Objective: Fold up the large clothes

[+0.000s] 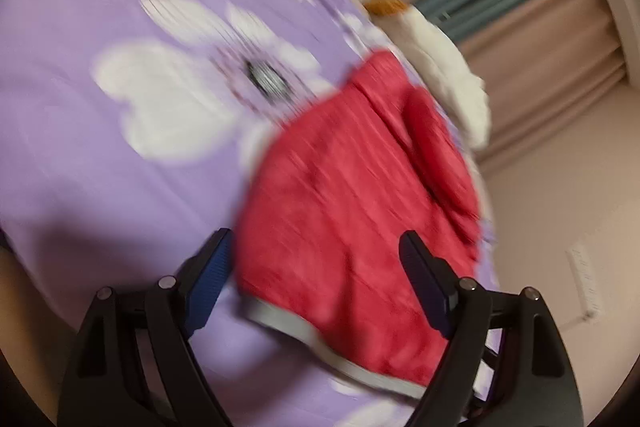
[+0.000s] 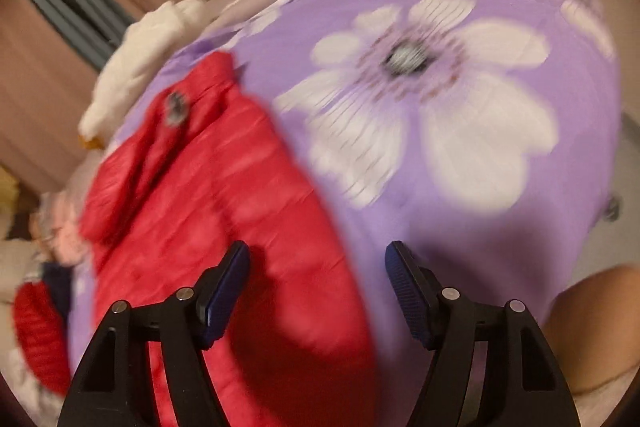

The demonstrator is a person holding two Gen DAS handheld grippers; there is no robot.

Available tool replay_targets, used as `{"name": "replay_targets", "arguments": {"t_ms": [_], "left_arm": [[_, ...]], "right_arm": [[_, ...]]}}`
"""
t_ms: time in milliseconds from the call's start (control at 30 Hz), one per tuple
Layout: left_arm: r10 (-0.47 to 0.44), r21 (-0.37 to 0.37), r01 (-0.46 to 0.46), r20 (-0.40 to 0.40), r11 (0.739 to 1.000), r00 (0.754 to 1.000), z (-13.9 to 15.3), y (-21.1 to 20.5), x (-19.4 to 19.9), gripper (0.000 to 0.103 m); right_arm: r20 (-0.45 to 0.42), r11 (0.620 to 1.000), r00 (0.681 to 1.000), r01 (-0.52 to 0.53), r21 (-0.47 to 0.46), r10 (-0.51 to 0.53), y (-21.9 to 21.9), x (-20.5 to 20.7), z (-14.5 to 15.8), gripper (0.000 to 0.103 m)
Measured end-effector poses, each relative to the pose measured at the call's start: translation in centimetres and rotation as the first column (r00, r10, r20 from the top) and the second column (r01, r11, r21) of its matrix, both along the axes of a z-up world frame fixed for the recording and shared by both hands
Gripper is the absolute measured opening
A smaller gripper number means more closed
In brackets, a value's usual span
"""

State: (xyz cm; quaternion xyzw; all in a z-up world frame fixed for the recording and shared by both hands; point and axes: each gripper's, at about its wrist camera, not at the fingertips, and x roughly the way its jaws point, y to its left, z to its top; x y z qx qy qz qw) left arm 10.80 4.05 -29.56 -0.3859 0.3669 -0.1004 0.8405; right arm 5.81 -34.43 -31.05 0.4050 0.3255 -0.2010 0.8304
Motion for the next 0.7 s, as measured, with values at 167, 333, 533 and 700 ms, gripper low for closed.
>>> {"name": "replay_targets", "arguments": {"t_ms": [167, 333, 533, 700], "left_arm": [[-0.075, 0.044, 0.074, 0.012, 0.996, 0.997, 0.6, -3.1, -0.1, 0.085], [-0.130, -0.067, 0.130, 0.006, 0.989, 0.992, 0.6, -4.1, 0.9, 0.086], [-0.141, -0.127, 0.142, 0.012, 0.982, 0.990, 0.4, -4.3, 2.5, 0.083], [-0.060, -0.137, 0.052, -0.057, 0.989, 0.997, -0.2, -3.4, 3.1, 0.051]], "right_arm": [[0.018, 0.994, 0.994, -0.103, -0.022, 0.103, 4.0, 1.5, 0.5, 0.078], [0.074, 0.978, 0.978, -0.200, 0.059, 0.196, 5.9, 2.7, 0.1, 0.080], [0.164, 0.962, 0.969, -0.212, 0.173, 0.184, 4.8, 2.0, -0.6, 0.080], [0.204, 0.938, 0.957, -0.253, 0.236, 0.207, 4.8, 1.6, -1.1, 0.080]]}}
